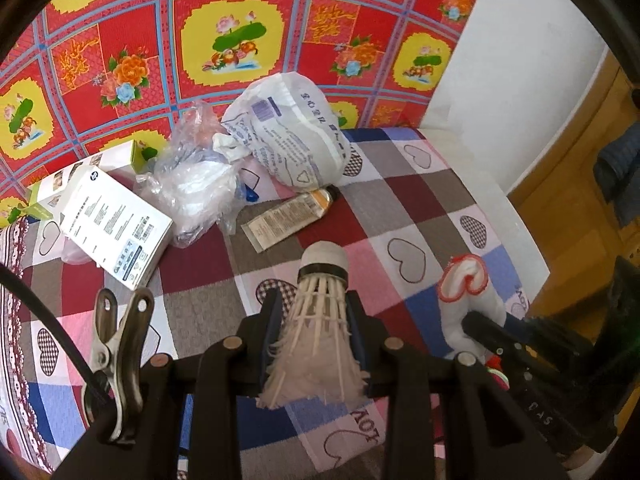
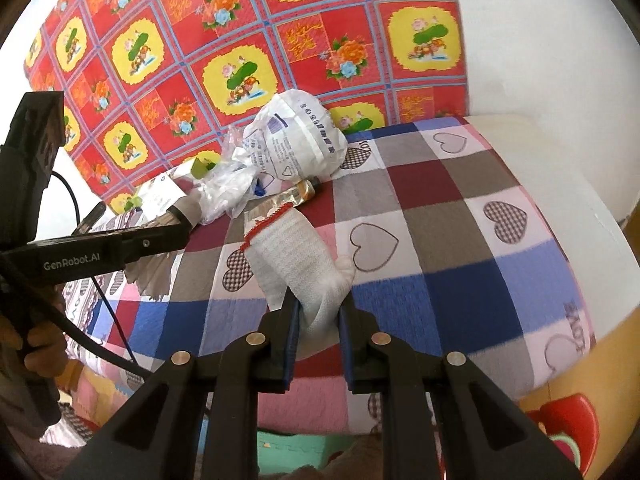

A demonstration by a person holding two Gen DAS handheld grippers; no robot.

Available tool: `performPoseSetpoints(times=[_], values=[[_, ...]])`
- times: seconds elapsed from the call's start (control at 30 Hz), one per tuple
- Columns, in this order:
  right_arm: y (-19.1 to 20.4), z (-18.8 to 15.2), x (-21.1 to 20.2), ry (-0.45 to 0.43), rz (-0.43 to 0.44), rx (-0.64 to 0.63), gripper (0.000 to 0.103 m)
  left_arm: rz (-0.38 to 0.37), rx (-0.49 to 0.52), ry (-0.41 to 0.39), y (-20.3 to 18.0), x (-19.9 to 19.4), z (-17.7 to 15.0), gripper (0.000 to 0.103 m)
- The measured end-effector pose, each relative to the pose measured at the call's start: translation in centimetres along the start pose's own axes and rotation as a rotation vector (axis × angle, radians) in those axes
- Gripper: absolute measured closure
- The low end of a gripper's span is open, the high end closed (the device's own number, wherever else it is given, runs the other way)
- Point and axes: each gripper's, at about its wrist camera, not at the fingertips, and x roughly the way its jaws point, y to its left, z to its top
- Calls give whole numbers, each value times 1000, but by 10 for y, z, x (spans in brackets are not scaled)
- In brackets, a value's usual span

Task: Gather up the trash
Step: 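Carry the shuttlecock and glove in both tools over the red bin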

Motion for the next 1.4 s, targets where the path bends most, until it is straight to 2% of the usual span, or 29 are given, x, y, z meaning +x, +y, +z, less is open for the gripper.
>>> performPoseSetpoints(times=[0.4, 0.77, 1.07, 1.4], values=[[-1, -29, -38, -63, -54, 62, 84, -21, 45, -16, -13, -18, -22, 71], [-9, -52, -75, -99, -124, 108, 84, -71, 101, -10, -36, -25, -37, 71], [-32, -74, -104, -129, -184, 186, 84, -119, 178, 3, -71, -24, -46, 71], [-70, -108, -139, -153, -258, 292, 84, -163, 283, 24, -127, -16, -56, 71]])
